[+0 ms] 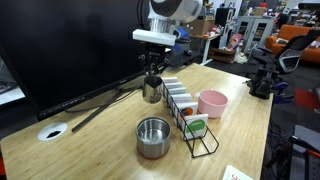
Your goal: Move the silver jar to the left of the book rack
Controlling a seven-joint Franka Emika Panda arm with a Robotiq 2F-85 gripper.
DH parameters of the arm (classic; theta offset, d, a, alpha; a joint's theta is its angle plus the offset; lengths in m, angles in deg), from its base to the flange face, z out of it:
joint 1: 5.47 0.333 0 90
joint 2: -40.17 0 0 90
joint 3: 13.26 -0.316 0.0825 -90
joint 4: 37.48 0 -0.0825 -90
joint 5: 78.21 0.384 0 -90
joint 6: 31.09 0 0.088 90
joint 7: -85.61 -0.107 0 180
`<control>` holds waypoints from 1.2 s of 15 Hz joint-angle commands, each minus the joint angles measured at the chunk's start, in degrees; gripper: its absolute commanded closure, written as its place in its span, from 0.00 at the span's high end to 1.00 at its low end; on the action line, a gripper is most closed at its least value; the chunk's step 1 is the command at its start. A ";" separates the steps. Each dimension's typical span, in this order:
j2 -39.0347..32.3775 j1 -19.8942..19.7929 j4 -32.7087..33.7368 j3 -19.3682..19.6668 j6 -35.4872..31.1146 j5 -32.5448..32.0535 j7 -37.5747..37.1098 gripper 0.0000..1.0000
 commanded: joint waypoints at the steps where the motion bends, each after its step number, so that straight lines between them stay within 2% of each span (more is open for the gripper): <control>1: -4.52 -0.73 8.14 0.12 5.20 0.08 1.10 0.04; 9: -16.22 -1.80 22.88 1.33 14.86 -0.57 -0.67 0.04; 18: -25.56 -2.11 33.95 0.51 23.80 0.13 -0.89 0.04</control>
